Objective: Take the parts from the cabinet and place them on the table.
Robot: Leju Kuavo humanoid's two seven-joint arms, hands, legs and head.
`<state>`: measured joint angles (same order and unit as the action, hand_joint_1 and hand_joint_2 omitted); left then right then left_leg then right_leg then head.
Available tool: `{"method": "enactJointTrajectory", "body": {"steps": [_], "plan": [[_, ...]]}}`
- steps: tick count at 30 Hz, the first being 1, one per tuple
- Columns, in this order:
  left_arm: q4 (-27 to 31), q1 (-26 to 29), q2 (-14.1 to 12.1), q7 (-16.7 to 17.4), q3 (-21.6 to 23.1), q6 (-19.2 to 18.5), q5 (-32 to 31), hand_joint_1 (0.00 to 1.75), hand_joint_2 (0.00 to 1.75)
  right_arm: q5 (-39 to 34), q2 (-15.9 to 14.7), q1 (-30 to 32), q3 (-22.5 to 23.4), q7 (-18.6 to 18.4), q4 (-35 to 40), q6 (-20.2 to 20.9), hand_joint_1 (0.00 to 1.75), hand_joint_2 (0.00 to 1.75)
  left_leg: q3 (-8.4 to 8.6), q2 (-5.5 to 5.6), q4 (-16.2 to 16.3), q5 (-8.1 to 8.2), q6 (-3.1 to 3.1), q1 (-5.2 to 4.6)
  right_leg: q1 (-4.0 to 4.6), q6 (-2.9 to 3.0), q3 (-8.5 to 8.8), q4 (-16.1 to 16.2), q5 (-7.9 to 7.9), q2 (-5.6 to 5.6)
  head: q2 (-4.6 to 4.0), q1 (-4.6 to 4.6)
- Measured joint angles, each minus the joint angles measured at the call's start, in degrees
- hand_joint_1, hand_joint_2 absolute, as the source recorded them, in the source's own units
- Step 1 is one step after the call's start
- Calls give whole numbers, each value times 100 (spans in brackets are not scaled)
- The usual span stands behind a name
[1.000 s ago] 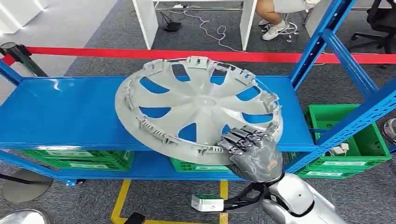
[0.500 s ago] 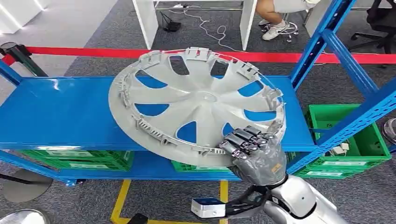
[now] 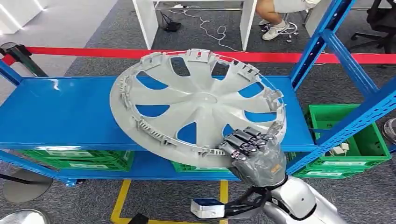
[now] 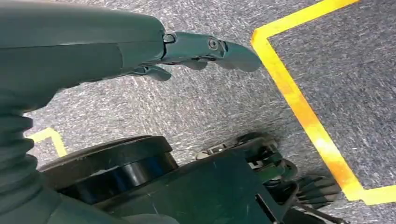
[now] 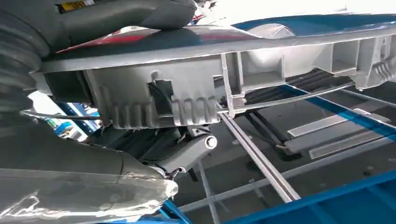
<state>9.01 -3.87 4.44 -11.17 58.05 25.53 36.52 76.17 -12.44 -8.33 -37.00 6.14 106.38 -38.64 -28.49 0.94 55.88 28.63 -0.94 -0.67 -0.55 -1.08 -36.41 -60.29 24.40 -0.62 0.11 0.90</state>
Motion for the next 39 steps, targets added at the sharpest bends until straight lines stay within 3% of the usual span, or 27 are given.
{"method": "enactJointTrajectory", "body": {"steps": [2, 5, 7, 8, 9, 10, 13, 14, 15, 16, 17, 18, 19, 20, 21, 24, 25, 27, 29, 30, 31, 33, 34, 35, 36, 39], "plan": [[0, -1, 0, 13, 2, 2, 0, 0, 175, 31, 0, 23, 0, -7, 4, 0, 175, 175, 0, 0, 0, 0, 0, 0, -1, 0, 0, 1, 0, 0, 0, 2], [0, -1, -7, 17, 2, 4, 20, 0, 175, 37, 2, 49, 0, -15, 22, -2, 175, 175, -23, 0, 46, 17, 68, -20, -31, -47, -3, 24, -28, -2, 0, 0], [0, 0, -9, 17, 2, 4, 39, 0, 175, 35, 2, 50, 0, -20, 28, -2, 175, 175, -28, 1, 48, -30, 106, -33, -47, -109, 6, 62, -87, -3, 0, -5], [0, -4, -9, 17, 2, 4, 57, 0, 175, 33, 2, 50, 0, -24, 41, -5, 175, 175, -20, -2, -34, -108, 155, -25, -31, -147, 33, 107, -125, -14, 0, -9], [0, -10, 4, 17, 2, 4, 66, 0, 175, 28, -2, 57, 0, -24, 48, -5, 175, 175, 37, -43, -172, -186, 160, 47, -20, -155, -43, 95, -48, -5, 0, -9], [0, -12, 2, 17, 2, 7, 70, 0, 175, 22, -7, 52, 0, -31, 46, -18, 175, 175, 44, -46, -219, -225, 190, 51, 7, -179, -91, -64, 126, 6, 0, 31], [0, -4, 9, 17, 2, 9, 85, 0, 175, -7, -20, 68, 0, -57, 44, -22, 175, 175, 23, -66, -209, -230, 197, 67, -34, -243, -549, -1314, 721, 20, 0, 54], [0, -4, 9, 24, 2, 9, 90, 0, 175, -26, -26, 79, 0, -85, 37, -22, 175, 175, 22, -68, -204, -232, 195, 71, -43, -263, -623, -1534, 759, 23, 0, 57], [0, -4, 9, 28, 2, 7, 94, 0, 175, -46, -28, 84, 0, -105, 26, -20, 175, 175, 22, -68, -194, -233, 187, 80, -55, -283, -568, -1478, 658, 24, 0, 57], [0, -5, 11, 33, 2, 7, 96, 0, 175, -59, -33, 87, 0, -125, 22, -18, 175, 175, 22, -65, -175, -222, 166, 100, -71, -305, -375, -1170, 438, 28, 0, 55], [0, -7, 13, 33, 2, 4, 98, 0, 175, -83, -37, 86, 0, -138, 15, -13, 175, 175, 20, -57, -136, -198, 123, 133, -91, -337, -68, -615, 159, 34, 0, 52], [0, -7, 13, 33, 2, 2, 105, 0, 175, -94, -37, 82, 0, -155, 13, -11, 175, 175, 12, -51, -73, -160, 64, 166, -114, -392, 191, -106, 49, 43, 0, 59], [-15, -11, -17, 35, 2, 2, 116, 0, 175, -113, -37, 71, 0, -179, -5, -2, 175, 175, -43, -39, -51, -141, 17, 147, -61, -412, 333, -42, 254, 17, 0, 84], [-17, -17, 6, 35, 4, 2, 120, 0, 175, -133, -37, 62, 4, -190, -4, 0, 175, 175, -90, -40, 14, -122, -13, 128, -61, -322, 326, -37, 175, -35, 2, 112], [-22, -7, 0, 35, 4, 4, 127, 0, 175, -159, -42, 73, 6, -201, -11, 4, 175, 175, -96, -29, 54, -140, -41, 114, -71, -274, 267, -55, 201, -17, 0, 88], [-33, -9, -7, 35, 4, 4, 136, 0, 175, -203, -42, 79, 9, -232, -22, 6, 175, 175, -200, -29, 78, -118, -128, 120, -101, -172, 133, -109, 185, -4, 0, 78], [-33, -13, 0, 35, 4, 2, 136, 0, 175, -208, -42, 82, 11, -232, -22, 6, 175, 175, -300, -43, 253, 84, -152, 119, -97, -78, 89, -110, 158, -2, 0, 59], [-33, -19, 0, 35, 4, 2, 136, 0, 175, -212, -42, 73, 11, -230, -20, 6, 175, 175, -657, -48, 1065, 598, -168, 120, -74, 3, 3, -108, 106, 16, 0, 57], [-33, -17, 0, 35, 4, 2, 136, 0, 175, -216, -42, 78, 11, -230, -20, 6, 175, 175, -988, -49, 1890, 920, -150, 116, -27, 66, -73, -109, 55, 29, 0, 57], [-33, -16, 0, 35, 4, 0, 133, 0, 175, -227, -42, 83, 11, -230, -20, 4, 175, 175, -988, -49, 1958, 877, -114, 106, 0, 82, -106, -108, 24, 30, 0, 57], [-33, -18, 0, 35, 4, 0, 133, 0, 175, -230, -42, 84, 11, -227, -20, 2, 175, 175, -879, -48, 1797, 714, -66, 89, 31, 89, -140, -108, -7, 28, 0, 57], [-33, -25, 0, 35, 4, -2, 133, 0, 175, -230, -42, 85, 11, -221, -15, 0, 175, 175, -363, -48, 908, 235, 92, 10, 83, 100, -210, -100, -90, 13, 0, 57], [-33, -34, 0, 35, 4, -2, 133, 0, 175, -227, -42, 85, 11, -221, -4, -2, 175, 175, -48, -48, 419, 125, 200, -50, 86, 102, -236, -100, -135, 11, 0, 61], [-37, -49, -20, 37, 4, 0, 133, 0, 175, -223, -42, 88, 11, -219, -2, -7, 175, 175, 114, -69, 121, 220, 267, -73, 123, 80, -268, -102, -168, 12, 0, 63], [-37, -51, -7, 35, 4, -2, 133, 0, 175, -214, -42, 97, 11, -219, -4, -11, 175, 175, 72, -92, 117, 126, 161, -73, 95, 65, -263, -64, -227, 28, 0, 68], [-37, -30, -4, 44, 4, -2, 140, 0, 175, -190, -44, 122, 13, -203, -4, -20, 175, 175, -16, -87, 6, -50, 202, -74, 89, -40, -291, 39, -404, 33, 0, 54]]}}
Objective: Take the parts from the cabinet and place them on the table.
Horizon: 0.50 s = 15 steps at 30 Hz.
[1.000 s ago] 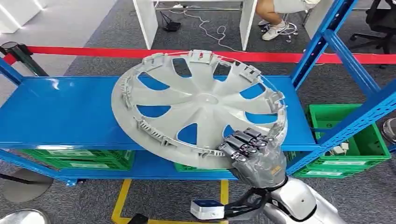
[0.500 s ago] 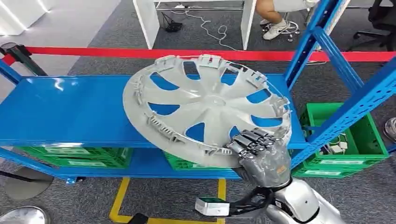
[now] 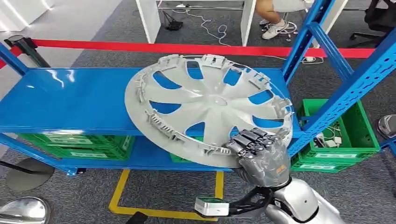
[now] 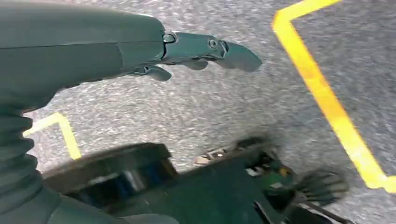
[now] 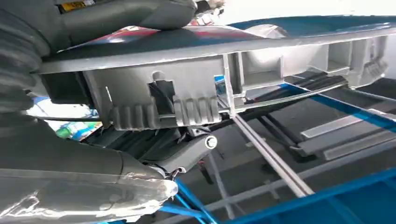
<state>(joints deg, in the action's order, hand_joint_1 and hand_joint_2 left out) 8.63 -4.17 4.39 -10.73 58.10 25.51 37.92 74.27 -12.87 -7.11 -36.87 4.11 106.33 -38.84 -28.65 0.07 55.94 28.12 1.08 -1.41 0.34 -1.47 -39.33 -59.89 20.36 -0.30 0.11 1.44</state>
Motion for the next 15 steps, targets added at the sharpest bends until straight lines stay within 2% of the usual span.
{"method": "enactJointTrajectory", "body": {"steps": [1, 2, 4, 5, 6, 7, 8, 9, 10, 11, 12, 14, 15], "plan": [[-2, -5, 0, 0, 0, -4, 2, 0, 175, 4, -13, 22, 7, 7, 0, -2, 175, 175, -29, -22, -23, -69, 15, 31, -5, -28, -32, -50, 131, -8, 0, 0], [-2, -7, 2, 2, 0, -9, 11, 0, 175, 9, -20, 32, 11, 7, 0, -9, 175, 175, -109, -20, -22, -129, 63, 42, -6, -59, -150, -268, 487, -6, 0, 22], [-2, -5, 9, 2, 0, -13, 17, 0, 175, 13, -33, 42, 31, 7, -7, -11, 175, 175, -244, -19, -21, -241, 76, 43, -30, -115, -335, -1105, 1119, -3, 0, 20], [-2, -4, 4, 2, 0, -15, 50, 0, 175, 7, -35, 52, 39, 7, -7, -11, 175, 175, -326, -21, -15, -302, 71, 43, -35, -135, -418, -1538, 1290, -2, 0, 20], [-2, -1, 4, 2, 0, -15, 57, 0, 175, -5, -35, 66, 44, 2, -13, -11, 175, 175, -397, -24, -11, -361, 63, 44, -41, -153, -414, -1767, 1274, -1, 0, 20], [-2, 0, 4, 0, 0, -17, 68, 0, 175, -26, -35, 78, 48, 0, -15, -11, 175, 175, -471, -27, -8, -416, 51, 47, -50, -168, -293, -1756, 1098, -1, 0, 18], [-2, -1, 4, 0, 0, -26, 83, 0, 175, -61, -35, 88, 55, -2, -17, -11, 175, 175, -540, -27, 0, -465, 30, 56, -57, -177, -54, -1505, 857, 1, 0, 20], [-2, -1, 4, -4, 0, -33, 103, 0, 175, -98, -35, 95, 65, -9, -20, -7, 175, 175, -602, -25, 13, -507, 5, 71, -68, -193, 298, -1053, 672, 1, 0, 18], [-2, -2, 4, -6, 0, -35, 109, 0, 175, -120, -35, 95, 81, -13, -20, -2, 175, 175, -649, -23, 43, -540, -25, 83, -88, -219, 676, -518, 660, 1, 0, 20], [-4, -2, -13, -9, 0, -35, 116, 0, 175, -131, -35, 83, 90, -15, -24, -2, 175, 175, -700, -11, 68, -571, -64, 54, -64, -255, 1019, -75, 923, -15, 0, 31], [-4, 2, -15, -11, 0, -35, 116, 0, 175, -158, -35, 79, 107, -24, -22, -2, 175, 175, -721, -10, 97, -607, -87, 38, -67, -158, 1101, 162, 1001, -36, 0, 20], [-4, 6, -24, -11, -2, -44, 136, 0, 175, -168, -35, 98, 140, -24, -37, 2, 175, 175, -750, -5, 99, -712, -112, 40, -49, -109, 1014, 87, 960, -34, 0, 18], [-7, 17, -31, -11, -2, -52, 155, 0, 175, -179, -35, 102, 142, -24, -46, 4, 175, 175, -776, -2, 105, -739, -142, 37, -60, -52, 959, 73, 921, -28, 0, 20]]}}
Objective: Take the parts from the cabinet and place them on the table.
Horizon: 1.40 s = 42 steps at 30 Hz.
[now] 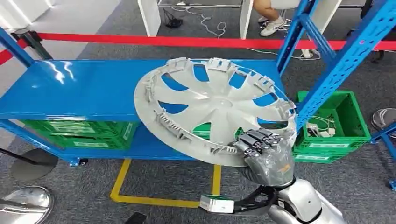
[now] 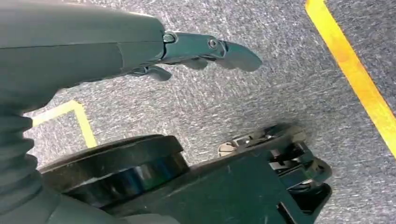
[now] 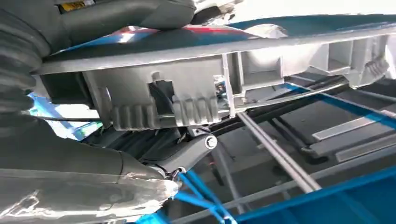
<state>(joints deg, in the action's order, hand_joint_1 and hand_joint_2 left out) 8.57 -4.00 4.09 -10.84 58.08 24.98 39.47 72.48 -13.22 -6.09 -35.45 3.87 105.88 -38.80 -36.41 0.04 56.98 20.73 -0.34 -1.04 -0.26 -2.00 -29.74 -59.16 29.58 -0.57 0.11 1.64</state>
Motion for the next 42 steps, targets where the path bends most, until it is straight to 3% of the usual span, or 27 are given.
{"method": "enactJointTrajectory", "body": {"steps": [1, 3, 5, 6, 8, 9, 10, 12, 16, 17, 19, 20, 21, 22, 23, 24, 25, 26, 28, 30, 32, 34, 36, 37, 39, 41, 42], "plan": [[-9, 5, -20, 0, 0, 0, 9, 0, 175, -7, 0, -12, 7, -2, -11, 4, 175, 175, -52, 6, 32, 74, -34, 10, -36, 85, -46, 8, -62, 18, 0, 11], [-9, 10, -13, 0, 2, -4, 15, 0, 175, -28, 0, -11, 35, 2, -13, 9, 175, 175, -255, 3, 538, 719, -123, 30, -37, 192, -225, 5, -181, 15, 0, -44], [-9, 3, -15, 0, 0, -9, 19, 0, 175, -28, 0, 4, 46, 0, -15, 13, 175, 175, -476, 2, 1420, 1236, -161, 56, -26, 201, -383, -5, -298, 22, 0, -44], [-9, 3, -15, 0, 0, -11, 20, 0, 175, -30, 0, 12, 46, 2, -15, 13, 175, 175, -511, 2, 1734, 1276, -163, 57, -22, 201, -460, -11, -357, 32, 0, -44], [-9, 4, -15, 0, 0, -15, 22, 0, 175, -31, 0, 11, 48, 2, -15, 13, 175, 175, -315, 3, 1658, 973, -139, 57, -10, 198, -585, -16, -448, 38, 0, -46], [-9, 1, -15, 0, 0, -22, 24, 0, 175, -33, 0, 11, 50, 2, -15, 11, 175, 175, 15, 3, 1236, 695, -103, 55, 0, 183, -665, -17, -513, 35, 0, -41], [-9, -3, -15, 0, 0, -26, 28, 0, 175, -35, 0, 12, 50, 2, -15, 13, 175, 175, 290, 4, 857, 597, -69, 50, 2, 170, -703, -17, -554, 29, 0, -44], [-9, -28, -15, -2, 0, -28, 35, 0, 175, -48, 0, 8, 59, -4, -15, 13, 175, 175, 961, 9, -178, 845, 13, 16, 19, 107, -752, -19, -644, 30, 0, -35], [-9, -4, -24, -2, 0, -52, 68, 0, 175, -90, 0, 25, 89, -11, -15, 17, 175, 175, 813, 7, -246, 672, 96, -7, 0, -11, -799, 99, -898, 39, 0, -24], [-9, -4, -26, -2, 0, -61, 68, 0, 175, -107, 0, 41, 101, -11, -18, 20, 175, 175, 759, -18, -256, 609, 126, 34, -13, -31, -876, 66, -829, 28, 0, -50], [-11, 4, -33, -2, 0, -70, 79, 0, 175, -142, 0, 48, 122, -11, -22, 22, 175, 175, 575, -22, -253, 461, 188, 26, -17, -89, -1077, -595, 33, 40, 0, 2], [-11, 1, -33, -2, 0, -70, 79, 0, 175, -144, 0, 48, 127, -9, -24, 22, 175, 175, 504, -21, -249, 401, 200, 21, -15, -95, -1160, -1057, 331, 38, 0, 5], [-11, -1, -39, -2, 0, -74, 79, 0, 175, -160, 0, 47, 140, -11, -35, 24, 175, 175, 441, -22, -246, 350, 202, 14, -13, -102, -1214, -1419, 475, 39, 0, 18], [-11, 1, -46, 0, 0, -81, 81, 0, 175, -170, 0, 48, 140, -9, -46, 24, 175, 175, 353, -24, -239, 278, 202, 4, -13, -108, -1201, -1727, 425, 38, 0, 18], [-11, 3, -48, 0, 0, -81, 81, 0, 175, -179, 0, 49, 140, -2, -57, 26, 175, 175, 280, -25, -231, 227, 197, -3, -12, -105, -1088, -1733, 241, 39, 0, 17], [-11, 4, -48, -2, 0, -83, 81, 0, 175, -186, 0, 49, 140, -2, -61, 28, 175, 175, 224, -26, -219, 189, 193, -6, -12, -96, -937, -1596, 49, 39, 0, 20], [-11, 2, -48, 0, 0, -85, 81, 0, 175, -199, 0, 49, 144, -2, -66, 31, 175, 175, 139, -25, -195, 132, 180, -7, -10, -77, -564, -1129, -216, 39, 0, 20], [-11, 2, -46, -2, 0, -89, 81, 0, 175, -205, 0, 48, 146, 0, -66, 35, 175, 175, 95, -22, -181, 104, 167, -7, -10, -66, -296, -754, -285, 39, 0, 30], [-11, 3, -52, -2, 0, -103, 81, 0, 175, -210, 7, 29, 151, 22, -68, 41, 175, 175, -5, -18, -127, 8, 107, -34, 14, -46, 381, 334, 115, 22, 0, 66], [-11, 7, -63, -2, 0, -105, 83, 0, 175, -212, 7, 25, 151, 33, -96, 46, 175, 175, -32, -20, -146, -115, 77, -16, 40, -33, 291, 275, 58, 17, 0, 78], [-29, 18, -89, -2, 0, -111, 92, 0, 175, -208, 11, 26, 149, 37, -131, 46, 175, 175, -89, -4, -139, -149, 23, -30, 1, 45, 149, 251, -23, 38, 0, 70], [-33, 23, -87, -2, 0, -118, 100, 0, 175, -201, 28, 8, 149, 39, -160, 46, 175, 175, -247, 1, 267, 485, -84, 2, -25, 175, 40, 242, -155, 62, 0, 33], [-33, 15, -94, -2, 0, -118, 100, 0, 175, -186, 44, 11, 149, 48, -164, 39, 175, 175, -497, 0, 1261, 1116, -141, 50, -24, 184, -130, 232, -295, 69, 0, 33], [-33, 5, -94, -2, 0, -118, 100, 0, 175, -171, 44, 12, 149, 53, -168, 39, 175, 175, -559, 0, 1624, 1199, -156, 62, -24, 181, -204, 220, -348, 77, 0, 37], [-33, 3, -96, -2, 0, -118, 100, 0, 175, -136, 44, 10, 149, 57, -175, 33, 175, 175, -395, 0, 1683, 910, -168, 85, -27, 167, -354, 199, -446, 85, 0, 31], [-33, 3, -98, -2, 0, -116, 100, 0, 175, -114, 44, 10, 149, 57, -175, 31, 175, 175, 200, 1, 892, 517, -168, 110, -39, 116, -488, 164, -531, 77, 0, 29], [-33, -7, -96, -2, 0, -116, 100, 0, 175, -103, 46, 8, 151, 57, -175, 28, 175, 175, 573, 5, 375, 544, -173, 126, -36, 79, -529, 143, -567, 72, 0, 33]]}}
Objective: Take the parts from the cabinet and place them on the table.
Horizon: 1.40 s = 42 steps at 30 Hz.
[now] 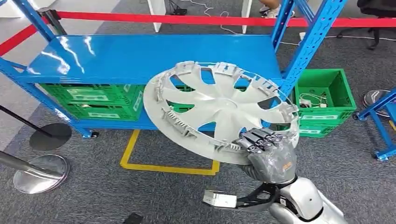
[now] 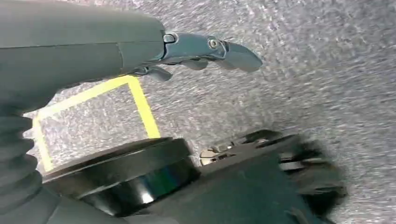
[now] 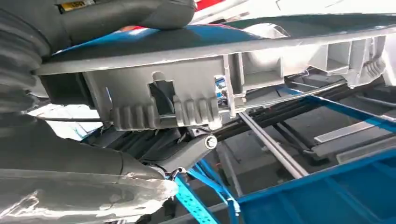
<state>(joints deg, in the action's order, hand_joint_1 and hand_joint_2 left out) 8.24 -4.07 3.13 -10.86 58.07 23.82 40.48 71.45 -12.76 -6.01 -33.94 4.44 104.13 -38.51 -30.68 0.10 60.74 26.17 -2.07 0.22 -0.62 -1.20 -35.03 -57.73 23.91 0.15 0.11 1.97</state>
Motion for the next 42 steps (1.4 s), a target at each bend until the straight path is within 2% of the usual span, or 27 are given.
{"method": "enactJointTrajectory", "body": {"steps": [1, 2, 5, 7, 9, 10, 11, 13, 14, 15, 16, 17, 20, 21, 24, 25, 26, 27, 29, 30, 31, 32, 33, 36, 38, 40, 42], "plan": [[0, -10, 4, 0, 0, 0, -2, 0, 175, 7, 0, -10, 9, 0, 2, -2, 175, 175, 258, 14, -456, 113, 17, -12, 30, -30, -57, -40, -25, 3, 0, -11], [0, -20, 2, 0, 0, 0, -2, 0, 175, 17, 0, -14, 15, -2, 2, -4, 175, 175, 311, 38, -598, 198, 79, -25, 29, -70, -89, -38, -99, 7, 0, 9], [0, 13, 2, 0, 0, 7, 0, 0, 175, 39, 2, -15, 31, -2, 0, -7, 175, 175, 154, 28, -588, 85, 203, -40, 2, -175, -197, -2, -243, 0, 0, -7], [-2, 23, -4, 0, 0, 7, 2, 0, 175, 55, 2, 7, 35, -9, 0, -9, 175, 175, 49, 1, -582, -8, 302, -32, -8, -208, -349, -348, 302, -1, 0, 20], [-2, 9, -2, 0, 0, 7, 4, 0, 175, 59, 2, -2, 37, -17, 0, -9, 175, 175, -81, 1, -572, -120, 340, -60, -2, -235, -562, -1255, 910, -2, 0, 26], [-2, 8, -2, 0, 0, 7, 15, 0, 175, 61, 2, -1, 42, -22, 0, -9, 175, 175, -160, 0, -567, -184, 352, -81, 3, -236, -640, -1694, 1080, -2, 0, 24], [-2, 11, -2, 0, 0, 7, 17, 0, 175, 66, 2, -2, 42, -28, 0, -9, 175, 175, -238, -2, -562, -240, 358, -100, 9, -223, -615, -1888, 1036, -2, 0, 24], [-2, 12, -2, 0, 0, 0, 26, 0, 175, 66, 2, -2, 46, -35, 0, -7, 175, 175, -390, -4, -539, -346, 358, -136, 31, -167, -245, -1565, 596, -2, 0, 22], [-2, 9, 0, 0, 0, 0, 28, 0, 175, 66, 2, -8, 52, -53, 0, -4, 175, 175, -458, 0, -533, -399, 357, -150, 54, -120, 95, -1105, 389, -3, 0, 24], [-2, 6, 2, 0, 0, -2, 35, 0, 175, 63, 4, -19, 63, -59, 0, -4, 175, 175, -501, 3, -528, -449, 351, -154, 78, -63, 465, -573, 362, -4, 0, 20], [-2, 8, 9, 0, 0, -2, 35, 0, 175, 63, 7, -44, 70, -61, 0, -2, 175, 175, -547, 3, -521, -499, 323, -178, 108, -10, 813, -53, 607, -3, 0, 18], [-2, 12, 4, 0, 0, 0, 39, 0, 175, 59, 11, -68, 81, -66, 2, -2, 175, 175, -569, -4, -514, -557, 308, -167, 111, -42, 958, 273, 686, -2, 0, 20], [-2, 18, 4, 0, 0, -2, 52, 0, 175, 59, 13, -90, 90, -68, -2, 2, 175, 175, -615, -2, -562, -734, 227, -141, 145, 16, 776, 211, 517, -10, 0, 26], [-13, 21, -15, 0, 0, -2, 61, 0, 175, 57, 20, -112, 90, -68, -2, 4, 175, 175, -679, 15, -531, -627, 193, -147, 74, 53, 763, 250, 436, 41, 0, 65], [-13, 22, -7, -6, 0, -2, 72, 0, 175, 59, 44, -115, 96, -72, -4, 7, 175, 175, -999, 10, 503, 417, 46, -85, 57, 139, 489, 233, 234, 23, 0, -5], [-13, 11, -13, -18, 0, -2, 85, 0, 175, 63, 46, -114, 96, -72, -4, 7, 175, 175, -1107, 10, 994, 603, 9, -54, 56, 130, 397, 224, 165, 28, 0, 0], [-13, 3, -13, -17, 0, -2, 85, 0, 175, 70, 46, -118, 96, -72, -4, 9, 175, 175, -1141, 10, 1301, 571, -18, -29, 44, 118, 313, 214, 119, 32, 0, -2], [-13, 4, -13, -17, 0, -2, 87, 0, 175, 76, 46, -117, 96, -72, -4, 9, 175, 175, -1090, 9, 1366, 342, -46, -9, 29, 94, 231, 199, 74, 39, 0, -2], [-13, 14, -15, -18, 0, -2, 101, 0, 175, 100, 55, -120, 96, -74, -4, 9, 175, 175, -705, -10, 942, -171, -113, 35, -25, 32, 81, 139, 4, 84, 0, -2], [-13, 7, -15, -17, 0, -2, 101, 0, 175, 114, 57, -119, 96, -81, -4, 9, 175, 175, -360, -110, 454, -232, -167, 65, -37, 1, 28, 91, -16, 108, 0, -11], [-9, -12, 20, -17, 0, -6, 103, 0, 175, 133, 59, -117, 103, -102, -4, 9, 175, 175, 0, -326, -41, -93, -220, 91, 10, -32, -12, 46, -25, 111, 0, -50], [-11, -44, 2, -18, 0, -7, 105, 0, 175, 162, 59, -116, 123, -120, -2, 9, 175, 175, 211, -331, -447, 88, -153, 35, 4, -63, -50, -10, -40, 133, 0, -74], [-11, -73, 5, -17, 0, -13, 107, 0, 175, 185, 59, -121, 140, -139, -2, 11, 175, 175, 194, -288, -529, 167, -47, 68, 17, -103, -86, -40, -73, 184, 0, -42], [-11, -31, 0, -17, 0, -15, 120, 0, 175, 273, 63, -129, 144, -142, -7, 9, 175, 175, 81, -125, -503, 88, 116, 45, -31, -198, -139, -29, -115, 313, 0, -50], [-13, 12, -22, -15, 0, -15, 142, 0, 175, 326, 66, -131, 146, -164, -9, 9, 175, 175, 9, -37, -502, 16, 228, 32, -42, -227, -371, -607, 388, 96, 0, -28], [-13, 5, -22, -15, 0, -22, 142, 0, 175, 405, 70, -130, 149, -175, -15, 7, 175, 175, -75, 68, -494, -49, 279, -3, -25, -223, -738, -1632, 867, 13, 0, -28], [-13, 21, -22, -15, 0, -26, 149, 0, 175, 446, 81, -130, 149, -199, -33, 7, 175, 175, -123, 190, -491, -101, 285, -30, 4, -184, -749, -1883, 906, 3, 0, -33]]}}
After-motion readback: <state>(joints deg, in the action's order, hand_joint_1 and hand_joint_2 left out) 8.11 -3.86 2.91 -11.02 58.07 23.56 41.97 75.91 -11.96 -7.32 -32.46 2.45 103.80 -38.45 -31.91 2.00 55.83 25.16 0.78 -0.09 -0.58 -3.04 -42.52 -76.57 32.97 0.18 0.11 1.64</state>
